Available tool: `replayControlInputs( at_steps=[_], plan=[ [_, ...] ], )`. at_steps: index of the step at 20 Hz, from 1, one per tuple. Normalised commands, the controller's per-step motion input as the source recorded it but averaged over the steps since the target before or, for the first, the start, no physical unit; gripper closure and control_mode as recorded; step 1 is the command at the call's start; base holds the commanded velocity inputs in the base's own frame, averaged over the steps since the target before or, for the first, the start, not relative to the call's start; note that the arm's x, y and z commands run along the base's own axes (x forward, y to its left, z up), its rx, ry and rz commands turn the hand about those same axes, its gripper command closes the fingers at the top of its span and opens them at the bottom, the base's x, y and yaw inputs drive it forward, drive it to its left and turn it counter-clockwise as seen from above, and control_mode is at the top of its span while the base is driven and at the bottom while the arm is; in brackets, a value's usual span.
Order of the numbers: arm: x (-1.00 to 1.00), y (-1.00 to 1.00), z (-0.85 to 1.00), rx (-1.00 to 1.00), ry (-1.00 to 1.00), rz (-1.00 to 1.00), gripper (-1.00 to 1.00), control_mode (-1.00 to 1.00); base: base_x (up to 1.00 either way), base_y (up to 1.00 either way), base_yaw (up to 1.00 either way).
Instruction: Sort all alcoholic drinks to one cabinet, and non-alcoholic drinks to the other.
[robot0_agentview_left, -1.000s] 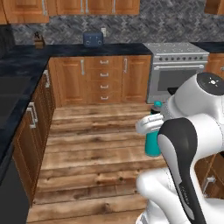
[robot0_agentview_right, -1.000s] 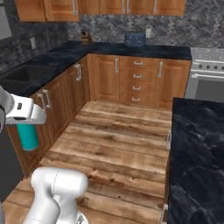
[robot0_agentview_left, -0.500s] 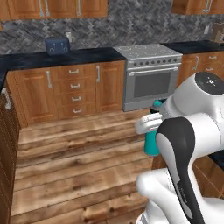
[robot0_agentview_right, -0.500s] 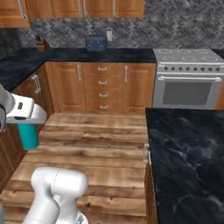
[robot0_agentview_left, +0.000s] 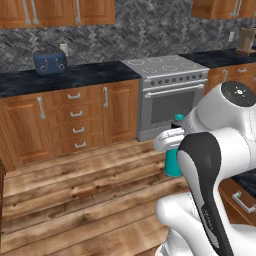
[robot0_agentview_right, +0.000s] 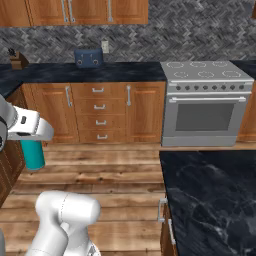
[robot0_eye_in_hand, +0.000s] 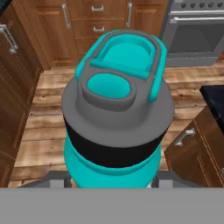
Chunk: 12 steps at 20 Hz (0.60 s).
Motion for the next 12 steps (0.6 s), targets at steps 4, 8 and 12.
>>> replayControlInputs(
  at_steps=[4, 8, 12],
  plan=[
    [0.00, 0.00, 0.00, 0.00, 0.00, 0.00, 1.00, 1.00, 1.00, 0.00, 0.00],
    [0.00, 0.00, 0.00, 0.00, 0.00, 0.00, 1.00, 1.00, 1.00, -0.01, 0.04],
    [0.00, 0.00, 0.00, 0.00, 0.00, 0.00, 1.00, 1.00, 1.00, -0.05, 0.41]
  ],
)
